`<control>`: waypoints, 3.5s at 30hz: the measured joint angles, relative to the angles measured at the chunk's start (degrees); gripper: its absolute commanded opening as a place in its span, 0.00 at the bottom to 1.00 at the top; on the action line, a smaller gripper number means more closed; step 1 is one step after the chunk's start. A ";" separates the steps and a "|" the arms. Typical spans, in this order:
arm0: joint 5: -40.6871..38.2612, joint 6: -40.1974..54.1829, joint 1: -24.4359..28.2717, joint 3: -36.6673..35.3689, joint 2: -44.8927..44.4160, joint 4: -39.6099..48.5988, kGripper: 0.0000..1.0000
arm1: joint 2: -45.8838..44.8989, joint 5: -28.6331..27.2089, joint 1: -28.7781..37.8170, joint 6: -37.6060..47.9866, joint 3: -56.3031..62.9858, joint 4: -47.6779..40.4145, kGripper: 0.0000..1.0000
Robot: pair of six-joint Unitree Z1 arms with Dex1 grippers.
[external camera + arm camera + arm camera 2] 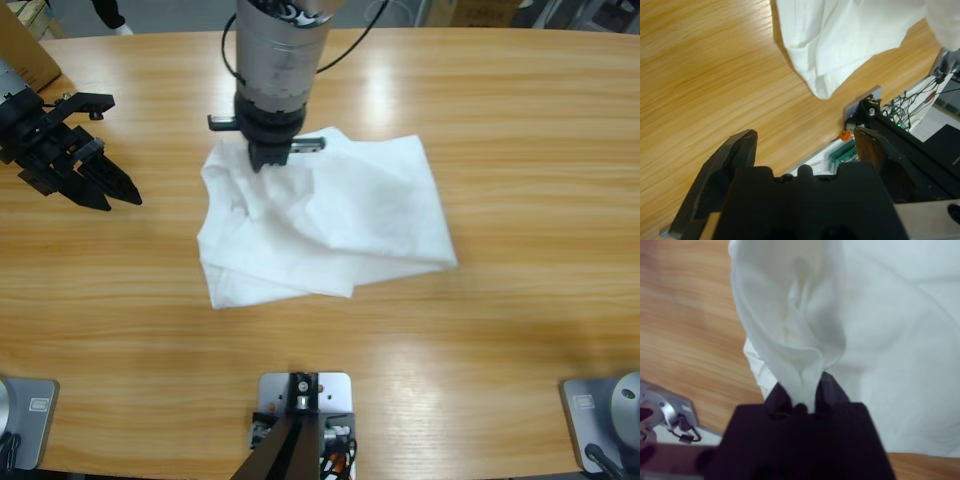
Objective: Fold clothes
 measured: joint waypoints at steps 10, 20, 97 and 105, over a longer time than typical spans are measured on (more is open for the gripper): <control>0.01 0.00 -0.41 0.01 -0.37 0.00 0.76 | 5.57 -0.35 1.39 -2.58 -13.29 9.81 1.00; 0.20 -1.90 -4.11 1.91 -11.82 0.03 0.76 | -10.73 -8.00 1.12 -5.81 -4.02 8.04 1.00; 5.31 -16.56 -15.36 -9.49 -12.25 3.13 0.76 | -46.03 12.82 -23.78 -28.47 60.54 -30.46 1.00; 5.31 -16.76 -15.36 -10.58 -12.25 3.13 0.76 | -45.90 12.84 -23.78 -28.49 60.54 -30.46 1.00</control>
